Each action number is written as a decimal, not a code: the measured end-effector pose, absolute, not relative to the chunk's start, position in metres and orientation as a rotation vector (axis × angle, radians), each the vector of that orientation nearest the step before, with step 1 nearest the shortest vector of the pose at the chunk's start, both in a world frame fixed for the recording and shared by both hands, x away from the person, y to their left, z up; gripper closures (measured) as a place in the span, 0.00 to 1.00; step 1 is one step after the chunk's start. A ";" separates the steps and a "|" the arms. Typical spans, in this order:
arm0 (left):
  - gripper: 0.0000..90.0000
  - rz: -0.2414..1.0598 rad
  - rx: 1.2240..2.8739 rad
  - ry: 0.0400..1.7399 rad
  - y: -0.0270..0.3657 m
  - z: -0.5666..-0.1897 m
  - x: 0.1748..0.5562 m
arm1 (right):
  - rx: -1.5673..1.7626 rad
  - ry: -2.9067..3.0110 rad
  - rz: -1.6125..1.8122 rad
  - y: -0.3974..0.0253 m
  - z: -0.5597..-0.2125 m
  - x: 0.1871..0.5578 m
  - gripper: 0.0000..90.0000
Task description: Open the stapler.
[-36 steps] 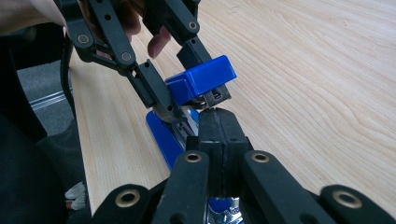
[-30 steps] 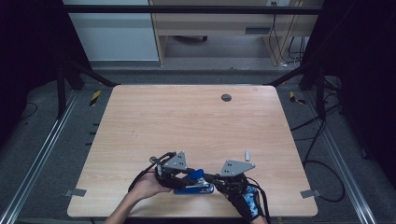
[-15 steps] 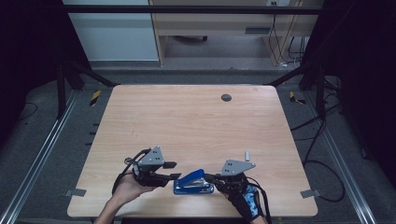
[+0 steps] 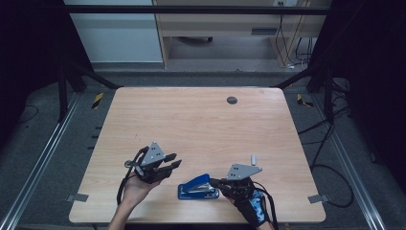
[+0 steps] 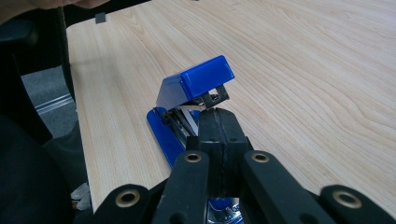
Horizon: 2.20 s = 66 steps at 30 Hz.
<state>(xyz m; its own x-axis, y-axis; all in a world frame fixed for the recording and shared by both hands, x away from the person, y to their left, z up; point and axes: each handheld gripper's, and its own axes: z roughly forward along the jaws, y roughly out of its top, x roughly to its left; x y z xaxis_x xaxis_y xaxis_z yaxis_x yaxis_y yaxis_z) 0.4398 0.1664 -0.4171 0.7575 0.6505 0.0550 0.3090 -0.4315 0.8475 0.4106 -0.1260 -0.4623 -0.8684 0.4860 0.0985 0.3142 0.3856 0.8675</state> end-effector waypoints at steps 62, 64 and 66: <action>1.00 0.526 1.756 0.921 0.079 -0.525 0.342 | 0.723 2.468 1.478 -0.126 -0.462 0.410 1.00; 1.00 0.528 1.762 0.913 0.075 -0.525 0.343 | 0.723 2.468 1.479 -0.125 -0.462 0.410 1.00; 1.00 0.527 1.769 0.907 0.072 -0.525 0.343 | 0.724 2.468 1.478 -0.125 -0.462 0.410 1.00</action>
<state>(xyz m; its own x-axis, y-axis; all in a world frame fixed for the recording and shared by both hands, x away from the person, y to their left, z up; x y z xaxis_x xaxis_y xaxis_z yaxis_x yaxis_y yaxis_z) 0.3434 0.0724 -0.5253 0.6181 0.7833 -0.0667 0.3300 -0.1815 0.9264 0.4104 -0.1254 -0.4617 -0.8665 0.4898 0.0967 0.3164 0.3889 0.8652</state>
